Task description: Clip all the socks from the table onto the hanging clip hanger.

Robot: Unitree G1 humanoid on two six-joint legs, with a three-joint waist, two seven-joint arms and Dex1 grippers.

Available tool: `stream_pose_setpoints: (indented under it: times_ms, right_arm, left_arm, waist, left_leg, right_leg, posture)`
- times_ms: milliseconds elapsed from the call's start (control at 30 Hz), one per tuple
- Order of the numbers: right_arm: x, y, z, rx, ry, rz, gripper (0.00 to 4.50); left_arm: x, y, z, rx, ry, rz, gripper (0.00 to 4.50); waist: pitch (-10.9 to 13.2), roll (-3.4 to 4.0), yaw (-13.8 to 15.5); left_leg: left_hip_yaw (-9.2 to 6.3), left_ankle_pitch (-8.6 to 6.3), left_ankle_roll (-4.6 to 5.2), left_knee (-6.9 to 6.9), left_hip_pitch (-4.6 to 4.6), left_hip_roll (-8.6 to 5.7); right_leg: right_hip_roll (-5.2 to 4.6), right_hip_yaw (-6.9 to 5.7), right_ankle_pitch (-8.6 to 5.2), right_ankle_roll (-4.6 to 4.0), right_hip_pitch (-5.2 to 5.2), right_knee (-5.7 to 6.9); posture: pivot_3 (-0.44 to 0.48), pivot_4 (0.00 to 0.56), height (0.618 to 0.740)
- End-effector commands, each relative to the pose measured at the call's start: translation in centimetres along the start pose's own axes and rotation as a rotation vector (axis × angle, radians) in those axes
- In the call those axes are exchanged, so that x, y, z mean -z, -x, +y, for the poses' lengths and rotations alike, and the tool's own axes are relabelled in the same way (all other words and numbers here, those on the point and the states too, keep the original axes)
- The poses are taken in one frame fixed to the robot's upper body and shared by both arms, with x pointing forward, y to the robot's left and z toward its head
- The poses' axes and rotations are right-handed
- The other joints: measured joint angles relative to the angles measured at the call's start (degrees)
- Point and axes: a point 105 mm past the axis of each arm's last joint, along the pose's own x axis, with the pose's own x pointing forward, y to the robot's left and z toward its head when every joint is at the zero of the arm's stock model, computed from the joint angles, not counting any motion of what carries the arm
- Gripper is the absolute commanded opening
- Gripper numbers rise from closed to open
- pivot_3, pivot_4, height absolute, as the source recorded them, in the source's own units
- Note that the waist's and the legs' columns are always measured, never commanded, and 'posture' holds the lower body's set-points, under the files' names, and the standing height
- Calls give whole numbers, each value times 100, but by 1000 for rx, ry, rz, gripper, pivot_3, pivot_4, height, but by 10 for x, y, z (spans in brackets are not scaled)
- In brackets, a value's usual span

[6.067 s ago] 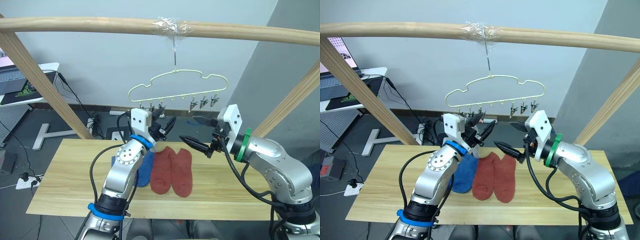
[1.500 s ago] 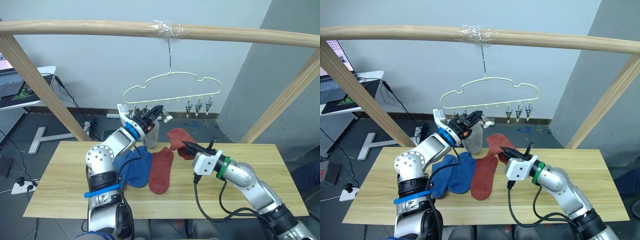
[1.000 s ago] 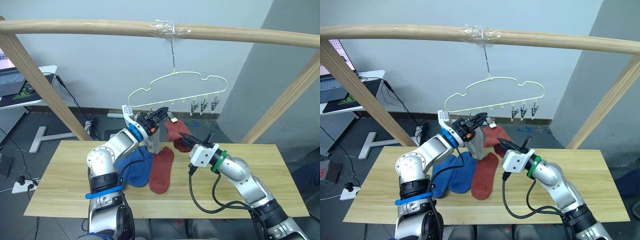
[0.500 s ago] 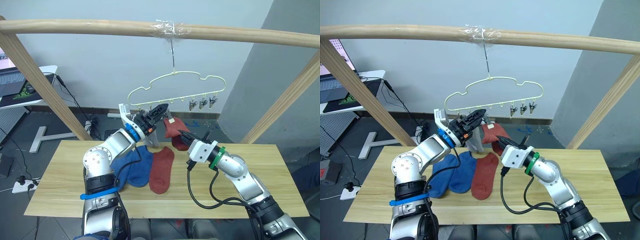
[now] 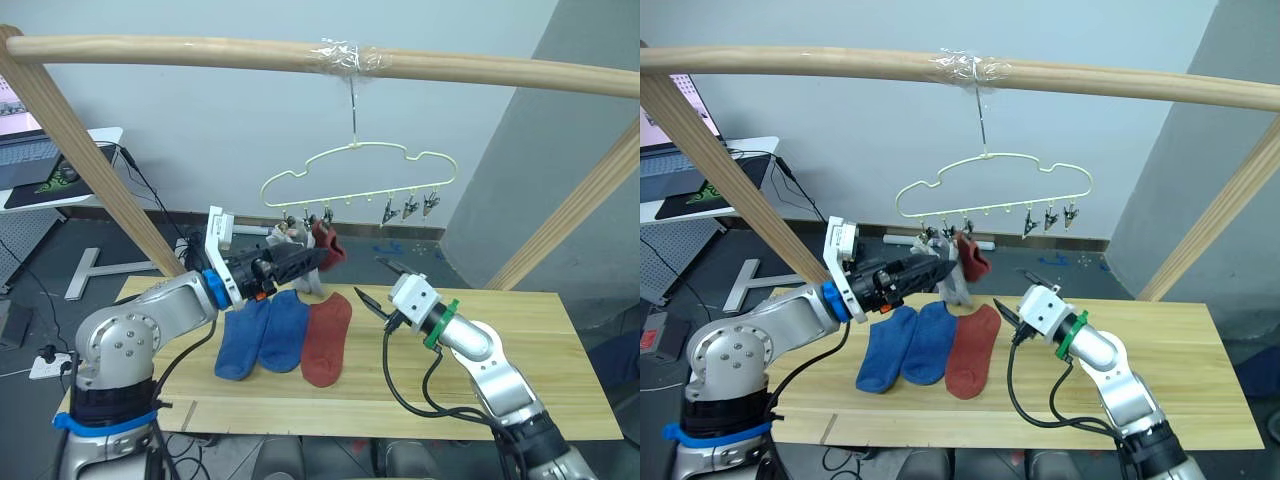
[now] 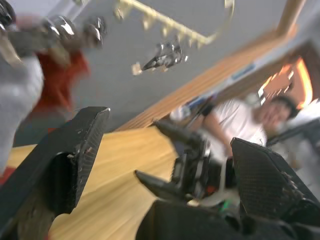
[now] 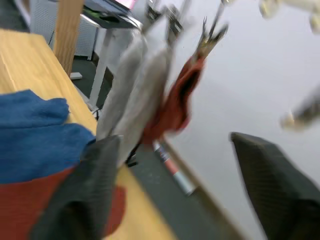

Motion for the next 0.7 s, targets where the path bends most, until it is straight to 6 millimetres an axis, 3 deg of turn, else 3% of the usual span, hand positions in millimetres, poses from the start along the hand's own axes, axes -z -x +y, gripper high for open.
stream_pose_setpoints:
  times_ms: [33, 133, 267, 467, 600, 700]
  right_arm:
    - [-30, 4, -36, 209, -148, -44, 4478]
    - [-45, 4, -42, 275, -192, -70, 4478]
    - [-56, -5, -38, 312, -201, -75, 3252]
    - [-64, -14, -32, 329, -248, -102, 3252]
    - [-62, -21, -31, 339, -260, -96, 1961]
    - [-64, -27, -29, 329, -284, -103, 1961]
  left_arm:
    - [-3, -1, -14, 60, -200, -17, 4500]
    - [3, 0, -13, 67, -261, -25, 4500]
    - [5, -1, -20, 113, -347, -43, 4500]
    - [-4, -5, -13, 99, -423, -94, 4500]
    - [-7, -8, -15, 112, -430, -102, 4500]
    - [-6, -8, -16, 117, -433, -101, 4500]
  waist:
    - [7, 12, -1]
    - [14, 18, -7]
    - [15, 19, -12]
    - [15, 19, -30]
    - [15, 19, -74]
    - [17, 19, -134]
  left_leg:
    - [2, 1, -2, 0, 0, 0]
    - [5, 1, -2, 0, 0, 0]
    - [6, 1, -1, -9, -4, 1]
    - [7, 0, 0, -17, -13, 1]
    - [8, -1, 0, -19, -13, 2]
    - [8, -1, 0, -19, -13, 2]
  right_leg:
    - [0, 3, 0, 0, -1, 1]
    - [0, 4, -1, 1, -2, 0]
    - [1, 2, -8, -1, -10, -1]
    - [0, 3, -9, -7, -17, -11]
    - [1, 3, -9, -6, -19, -10]
    - [0, 3, -9, -6, -19, -10]
  posture:
    - [167, 135, 740]
    - [162, 144, 740]
    - [162, 144, 740]
    - [133, 138, 740]
    - [133, 138, 740]
    - [137, 145, 740]
